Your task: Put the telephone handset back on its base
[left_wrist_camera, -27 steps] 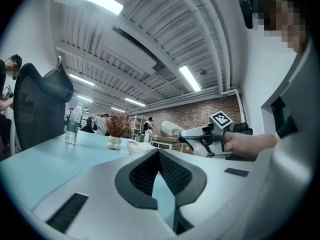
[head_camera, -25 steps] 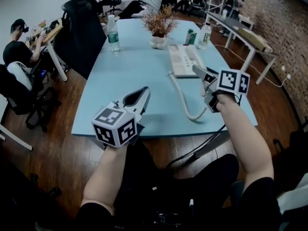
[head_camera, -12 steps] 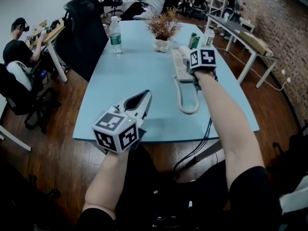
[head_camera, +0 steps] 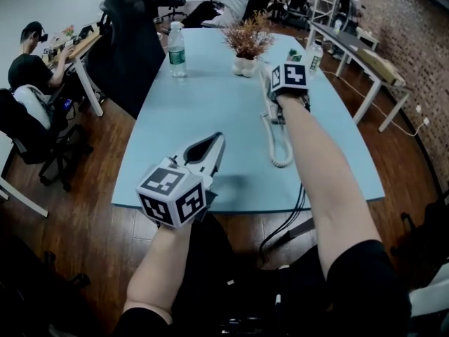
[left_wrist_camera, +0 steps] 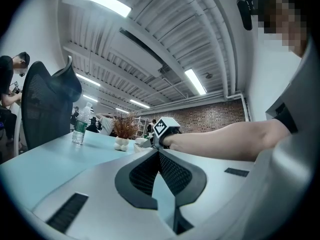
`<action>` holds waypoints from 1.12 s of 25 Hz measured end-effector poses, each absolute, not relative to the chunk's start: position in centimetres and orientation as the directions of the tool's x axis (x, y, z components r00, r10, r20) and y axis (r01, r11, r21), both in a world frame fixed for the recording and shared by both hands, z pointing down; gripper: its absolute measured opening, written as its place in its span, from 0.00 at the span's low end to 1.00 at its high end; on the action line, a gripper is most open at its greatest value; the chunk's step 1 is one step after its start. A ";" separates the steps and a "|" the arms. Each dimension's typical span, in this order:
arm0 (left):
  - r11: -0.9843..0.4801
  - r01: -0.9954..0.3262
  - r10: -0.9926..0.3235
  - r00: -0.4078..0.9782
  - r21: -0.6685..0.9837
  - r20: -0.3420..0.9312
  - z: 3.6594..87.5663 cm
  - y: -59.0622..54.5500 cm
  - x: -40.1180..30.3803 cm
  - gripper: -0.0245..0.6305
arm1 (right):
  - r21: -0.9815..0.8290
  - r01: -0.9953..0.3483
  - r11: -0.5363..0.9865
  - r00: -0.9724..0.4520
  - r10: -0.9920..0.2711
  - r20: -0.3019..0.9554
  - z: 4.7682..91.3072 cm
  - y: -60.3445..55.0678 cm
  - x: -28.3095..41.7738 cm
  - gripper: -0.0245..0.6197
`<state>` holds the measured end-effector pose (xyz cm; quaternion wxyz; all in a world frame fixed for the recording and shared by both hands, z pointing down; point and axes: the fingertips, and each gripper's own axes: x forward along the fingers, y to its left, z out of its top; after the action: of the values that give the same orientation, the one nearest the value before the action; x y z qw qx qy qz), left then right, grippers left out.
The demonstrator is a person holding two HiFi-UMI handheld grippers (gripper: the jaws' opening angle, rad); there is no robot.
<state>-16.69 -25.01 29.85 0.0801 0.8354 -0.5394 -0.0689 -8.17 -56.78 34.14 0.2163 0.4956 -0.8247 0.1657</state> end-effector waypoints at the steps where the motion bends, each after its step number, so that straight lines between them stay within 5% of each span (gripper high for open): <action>1: -0.404 -0.890 -0.913 0.408 0.209 -0.027 29.9 -25.0 -16.8 0.03 | -0.055 -0.891 0.451 -0.410 -0.746 0.525 34.3 -56.9 -8.2 0.40; 9: -0.403 -0.891 -0.912 0.409 0.207 -0.017 30.3 -24.7 -16.9 0.03 | -0.036 -0.895 0.445 -0.394 -0.747 0.535 35.2 -57.3 -8.6 0.42; 12: -0.401 -0.893 -0.914 0.405 0.203 -0.023 30.0 -24.4 -17.1 0.03 | -0.071 -0.877 0.476 -0.435 -0.721 0.540 34.7 -56.7 -9.3 0.51; 23: -0.419 -0.889 -0.906 0.424 0.184 -0.012 30.2 -24.1 -15.9 0.03 | -0.120 -0.836 0.535 -0.526 -0.720 0.453 31.1 -53.8 -7.0 0.50; 28: -0.434 -0.885 -0.898 0.440 0.169 -0.005 30.5 -24.0 -15.0 0.03 | -0.318 -0.673 0.667 -0.738 -0.630 0.240 29.3 -47.4 -6.4 0.11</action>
<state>-15.02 -24.00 30.46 0.0708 0.8455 -0.5272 -0.0470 -6.44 -47.35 29.29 0.0547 0.3577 -0.9114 0.1962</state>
